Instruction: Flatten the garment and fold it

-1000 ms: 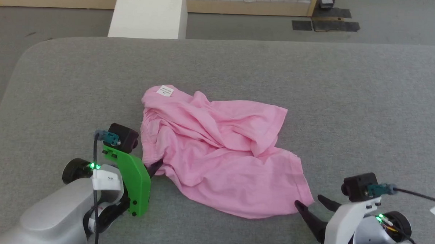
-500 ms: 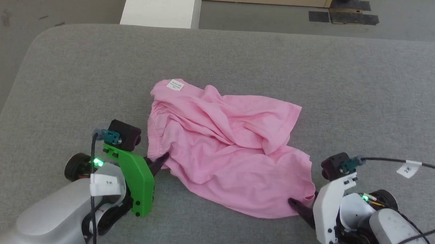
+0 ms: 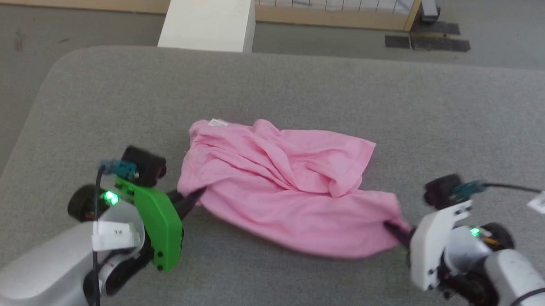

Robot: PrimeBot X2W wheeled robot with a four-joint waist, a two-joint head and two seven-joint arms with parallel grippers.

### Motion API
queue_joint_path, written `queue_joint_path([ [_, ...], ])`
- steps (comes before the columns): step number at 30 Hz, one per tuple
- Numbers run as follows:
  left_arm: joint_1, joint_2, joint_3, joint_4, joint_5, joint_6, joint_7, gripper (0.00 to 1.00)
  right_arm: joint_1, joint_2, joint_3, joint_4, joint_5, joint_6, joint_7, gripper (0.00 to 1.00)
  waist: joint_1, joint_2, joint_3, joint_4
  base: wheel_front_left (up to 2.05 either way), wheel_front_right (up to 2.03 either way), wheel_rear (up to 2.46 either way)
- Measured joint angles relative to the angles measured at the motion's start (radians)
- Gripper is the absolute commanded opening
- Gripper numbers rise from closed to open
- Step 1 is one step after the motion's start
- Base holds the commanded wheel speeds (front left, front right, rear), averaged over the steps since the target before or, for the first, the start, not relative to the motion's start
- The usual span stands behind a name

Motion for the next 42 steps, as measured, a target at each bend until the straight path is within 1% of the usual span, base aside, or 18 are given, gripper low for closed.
queue_joint_path([
  [5, -0.103, 0.018, 0.015, -0.054, 0.046, 0.001, 0.051, 0.00, -0.022, -0.011, -0.112, -0.091, -0.042, 0.000, -0.022, 0.00, 0.0000, 0.0000, -0.053, 0.006, 0.00, 0.00, 0.00],
  [9, -0.198, 0.019, 0.041, -0.056, 0.062, 0.000, 0.091, 0.00, -0.090, -0.007, -0.180, -0.149, -0.072, 0.000, -0.025, 0.00, 0.0000, 0.0000, -0.090, 0.008, 0.00, 0.00, 0.00],
  [13, -0.322, 0.003, 0.079, -0.005, 0.076, -0.003, 0.128, 0.00, -0.214, 0.003, -0.234, -0.171, -0.100, 0.000, -0.013, 0.00, 0.0000, 0.0000, -0.109, 0.004, 0.00, 0.00, 0.00],
  [16, -0.400, -0.031, 0.098, 0.065, 0.086, -0.004, 0.148, 0.00, -0.323, 0.022, -0.263, -0.152, -0.119, 0.000, -0.005, 0.00, 0.0000, 0.0000, -0.103, -0.005, 0.00, 0.00, 0.00],
  [19, -0.475, -0.081, 0.117, 0.154, 0.088, -0.004, 0.155, 0.00, -0.437, 0.032, -0.286, -0.102, -0.139, 0.000, -0.009, 0.00, 0.0000, 0.0000, -0.079, -0.012, 0.00, 0.00, 0.00],
  [23, -0.576, -0.148, 0.150, 0.290, 0.091, -0.004, 0.142, 0.00, -0.602, 0.058, -0.284, -0.012, -0.173, 0.000, -0.044, 0.00, 0.0000, 0.0000, -0.023, -0.021, 0.00, 0.00, 0.00],
  [26, -0.658, -0.194, 0.180, 0.401, 0.100, -0.004, 0.096, 0.00, -0.726, 0.078, -0.276, 0.065, -0.203, 0.001, -0.100, 0.00, 0.0000, 0.0000, 0.032, -0.031, 0.00, 0.00, 0.00],
  [32, -0.802, -0.276, 0.226, 0.602, 0.128, -0.017, -0.041, 0.00, -0.943, 0.132, -0.253, 0.233, -0.263, 0.001, -0.263, 0.00, 0.0001, 0.0000, 0.155, -0.057, 0.00, 0.00, 0.00],
  [35, -0.827, -0.308, 0.246, 0.694, 0.128, -0.025, -0.098, 0.00, -1.001, 0.163, -0.225, 0.321, -0.275, 0.001, -0.321, 0.00, 0.0002, 0.0000, 0.211, -0.073, 0.00, 0.00, 0.00],
  [38, -0.825, -0.335, 0.249, 0.780, 0.128, -0.035, -0.139, 0.00, -1.014, 0.193, -0.196, 0.404, -0.270, 0.001, -0.364, 0.00, 0.0002, 0.0000, 0.255, -0.089, 0.00, 0.00, 0.00],
  [40, -0.814, -0.356, 0.252, 0.840, 0.119, -0.052, -0.160, 0.00, -1.013, 0.212, -0.166, 0.465, -0.261, 0.001, -0.388, 0.00, 0.0003, 0.0000, 0.281, -0.102, 0.00, 0.00, 0.00],
  [42, -0.790, -0.379, 0.252, 0.895, 0.106, -0.070, -0.177, 0.00, -1.009, 0.228, -0.142, 0.514, -0.227, 0.001, -0.413, 0.00, 0.0003, 0.0000, 0.301, -0.116, 0.00, 0.00, 0.00],
])
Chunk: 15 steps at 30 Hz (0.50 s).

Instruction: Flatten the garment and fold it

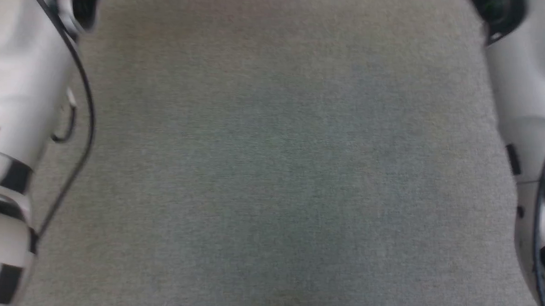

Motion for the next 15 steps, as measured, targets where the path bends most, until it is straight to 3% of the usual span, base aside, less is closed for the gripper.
queue_joint_path([
  [8, 0.198, -0.094, -0.017, 0.127, -0.034, -0.083, -0.077, 0.00, 0.180, -0.011, 0.147, 0.079, 0.112, 0.000, -0.076, 0.00, -0.0001, 0.0000, 0.003, -0.010, 0.00, 0.00, 0.00],
  [15, 0.427, -0.123, -0.070, 0.122, -0.050, -0.126, -0.122, 0.00, 0.435, -0.114, 0.292, -0.031, 0.193, 0.000, -0.101, 0.00, -0.0002, 0.0000, -0.080, 0.007, 0.00, 0.00, 0.00],
])
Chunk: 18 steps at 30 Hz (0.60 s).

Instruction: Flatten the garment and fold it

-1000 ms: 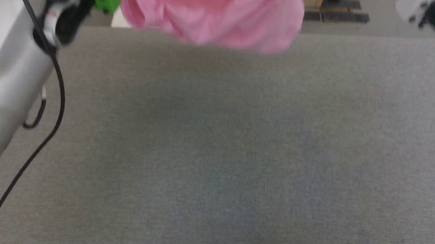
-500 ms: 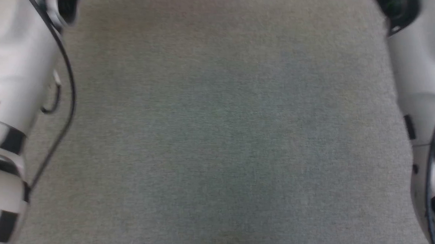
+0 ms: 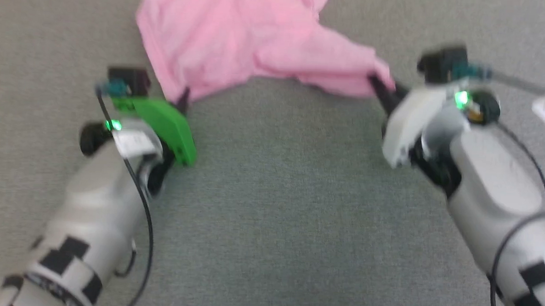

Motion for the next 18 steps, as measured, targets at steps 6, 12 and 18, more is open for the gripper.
queue_joint_path([
  [6, 0.160, 0.061, -0.033, -0.176, 0.030, 0.027, -0.047, 0.00, 0.261, -0.110, -0.005, -0.239, 0.020, 0.000, 0.010, 0.00, -0.0002, 0.0000, -0.116, 0.027, 0.00, 0.00, 0.00],
  [12, 0.356, 0.201, -0.047, -0.501, 0.035, 0.164, -0.015, 0.00, 0.537, -0.139, -0.135, -0.471, -0.017, 0.000, 0.095, 0.00, -0.0002, 0.0000, -0.214, 0.041, 0.00, 0.00, 0.00],
  [18, 0.590, 0.371, -0.064, -0.885, 0.030, 0.352, 0.060, 0.00, 0.815, -0.092, -0.274, -0.684, -0.077, 0.000, 0.220, 0.00, -0.0002, 0.0000, -0.289, 0.050, 0.00, 0.00, 0.00],
])
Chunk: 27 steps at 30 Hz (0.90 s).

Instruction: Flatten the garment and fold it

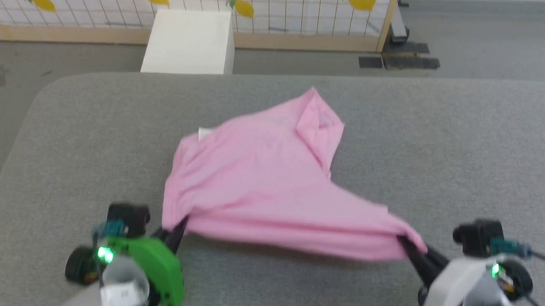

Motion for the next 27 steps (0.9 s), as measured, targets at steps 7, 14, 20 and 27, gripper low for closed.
queue_joint_path([
  [7, 0.222, 0.130, -0.023, -0.337, -0.052, 0.171, 0.056, 0.00, 0.264, 0.091, -0.107, -0.211, -0.058, 0.000, 0.139, 0.00, 0.0000, 0.0000, -0.052, 0.006, 0.00, 0.00, 0.00],
  [14, 0.268, 0.171, -0.019, -0.465, -0.060, 0.214, 0.077, 0.00, 0.335, 0.134, -0.162, -0.333, -0.076, 0.000, 0.211, 0.00, 0.0000, 0.0000, -0.057, 0.019, 0.00, 0.00, 0.00],
  [20, 0.191, 0.164, 0.016, -0.415, -0.097, 0.151, 0.103, 0.00, 0.148, 0.134, -0.143, -0.292, -0.074, 0.000, 0.223, 0.00, 0.0000, 0.0000, -0.016, 0.023, 0.00, 0.00, 0.00],
  [27, 0.072, 0.119, 0.047, -0.327, -0.129, 0.057, 0.137, 0.00, -0.114, 0.098, -0.108, -0.137, -0.036, 0.000, 0.256, 0.00, 0.0000, 0.0000, 0.031, 0.046, 0.00, 0.00, 0.00],
])
